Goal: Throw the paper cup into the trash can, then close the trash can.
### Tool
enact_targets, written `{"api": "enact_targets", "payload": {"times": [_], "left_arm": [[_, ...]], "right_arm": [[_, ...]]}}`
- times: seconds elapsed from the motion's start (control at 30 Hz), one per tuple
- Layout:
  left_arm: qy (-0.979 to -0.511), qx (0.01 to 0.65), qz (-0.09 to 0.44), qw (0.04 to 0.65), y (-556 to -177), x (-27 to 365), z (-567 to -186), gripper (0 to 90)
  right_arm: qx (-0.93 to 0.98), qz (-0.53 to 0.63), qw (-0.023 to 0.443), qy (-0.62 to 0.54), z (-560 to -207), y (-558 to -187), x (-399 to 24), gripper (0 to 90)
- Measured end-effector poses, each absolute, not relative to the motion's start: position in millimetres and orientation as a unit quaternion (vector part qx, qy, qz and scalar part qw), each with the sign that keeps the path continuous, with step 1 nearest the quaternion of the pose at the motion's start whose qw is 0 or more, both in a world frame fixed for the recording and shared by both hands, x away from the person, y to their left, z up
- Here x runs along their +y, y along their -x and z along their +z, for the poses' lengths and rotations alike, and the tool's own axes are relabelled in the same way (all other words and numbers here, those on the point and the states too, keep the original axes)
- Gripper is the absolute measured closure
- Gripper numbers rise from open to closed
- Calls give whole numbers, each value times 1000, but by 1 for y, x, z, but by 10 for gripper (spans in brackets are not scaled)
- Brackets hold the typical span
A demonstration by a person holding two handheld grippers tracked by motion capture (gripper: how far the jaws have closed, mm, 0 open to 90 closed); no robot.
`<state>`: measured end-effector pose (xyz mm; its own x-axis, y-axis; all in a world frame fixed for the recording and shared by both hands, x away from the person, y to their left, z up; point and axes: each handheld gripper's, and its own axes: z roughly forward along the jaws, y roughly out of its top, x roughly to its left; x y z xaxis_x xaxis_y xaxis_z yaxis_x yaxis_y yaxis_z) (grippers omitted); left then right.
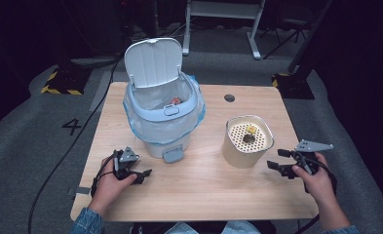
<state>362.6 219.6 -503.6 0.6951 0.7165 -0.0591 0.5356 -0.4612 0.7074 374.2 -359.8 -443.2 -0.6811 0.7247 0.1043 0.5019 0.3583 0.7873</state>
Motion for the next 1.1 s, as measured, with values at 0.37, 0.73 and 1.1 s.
{"api": "enact_targets", "payload": {"times": [0.37,0.73,1.1], "left_arm": [[-845,368,126,368,-356,224,-493,208],[-831,377,125,390,-360,225,-474,197],[-824,368,140,408,-365,240,-425,223]], "right_arm": [[847,355,172,-356,-499,-372,-348,195],[840,368,165,-364,-504,-372,-350,168],[836,360,169,-377,-505,-374,-349,101]]}}
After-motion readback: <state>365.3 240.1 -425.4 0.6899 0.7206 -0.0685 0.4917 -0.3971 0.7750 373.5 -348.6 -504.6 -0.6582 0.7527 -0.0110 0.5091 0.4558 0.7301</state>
